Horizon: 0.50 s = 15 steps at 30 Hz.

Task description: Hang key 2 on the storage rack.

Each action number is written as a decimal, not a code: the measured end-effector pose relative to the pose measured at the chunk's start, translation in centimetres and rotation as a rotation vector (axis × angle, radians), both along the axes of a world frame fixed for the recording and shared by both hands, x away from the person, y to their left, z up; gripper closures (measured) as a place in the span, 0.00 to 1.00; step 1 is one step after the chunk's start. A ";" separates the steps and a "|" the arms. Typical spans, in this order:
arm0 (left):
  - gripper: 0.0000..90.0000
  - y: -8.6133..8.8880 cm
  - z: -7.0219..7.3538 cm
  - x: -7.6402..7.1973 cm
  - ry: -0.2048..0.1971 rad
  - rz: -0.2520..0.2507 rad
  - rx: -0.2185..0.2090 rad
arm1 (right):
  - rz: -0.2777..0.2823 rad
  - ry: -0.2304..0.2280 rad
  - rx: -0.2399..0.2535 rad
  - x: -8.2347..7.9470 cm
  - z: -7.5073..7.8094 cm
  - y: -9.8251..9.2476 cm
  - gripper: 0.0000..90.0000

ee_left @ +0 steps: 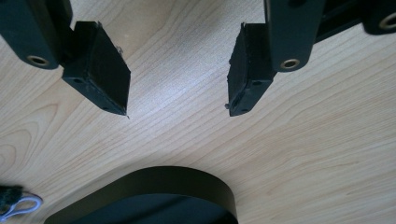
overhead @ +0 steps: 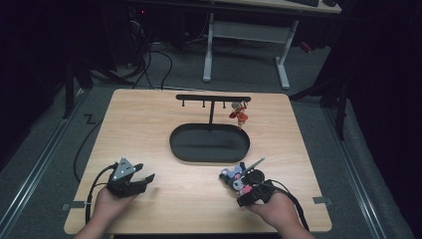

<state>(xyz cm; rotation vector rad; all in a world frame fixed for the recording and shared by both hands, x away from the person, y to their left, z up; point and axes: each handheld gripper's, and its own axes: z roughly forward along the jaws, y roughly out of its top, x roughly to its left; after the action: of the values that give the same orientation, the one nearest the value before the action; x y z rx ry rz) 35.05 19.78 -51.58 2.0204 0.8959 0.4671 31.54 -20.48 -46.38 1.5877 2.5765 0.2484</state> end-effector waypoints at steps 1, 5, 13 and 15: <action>0.44 0.0 0.0 0.0 0.000 0.000 0.000 | 0.000 0.000 0.000 0.0 0.0 0.0 0.29; 0.44 0.0 0.0 0.1 0.007 -0.008 0.005 | 0.014 0.022 -0.029 0.2 -0.1 0.2 0.30; 0.44 -0.2 0.0 0.2 -0.001 -0.017 0.006 | -0.004 0.062 -0.047 1.4 -1.0 0.1 0.41; 0.44 -0.3 0.0 0.3 -0.001 -0.018 0.004 | -0.003 0.067 -0.052 1.5 -1.2 0.1 0.44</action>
<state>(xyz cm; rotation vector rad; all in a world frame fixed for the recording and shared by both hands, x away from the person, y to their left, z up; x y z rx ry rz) 35.31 19.51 -51.59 2.0306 0.8762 0.4601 33.00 -20.37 -47.58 1.6093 2.6068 0.1289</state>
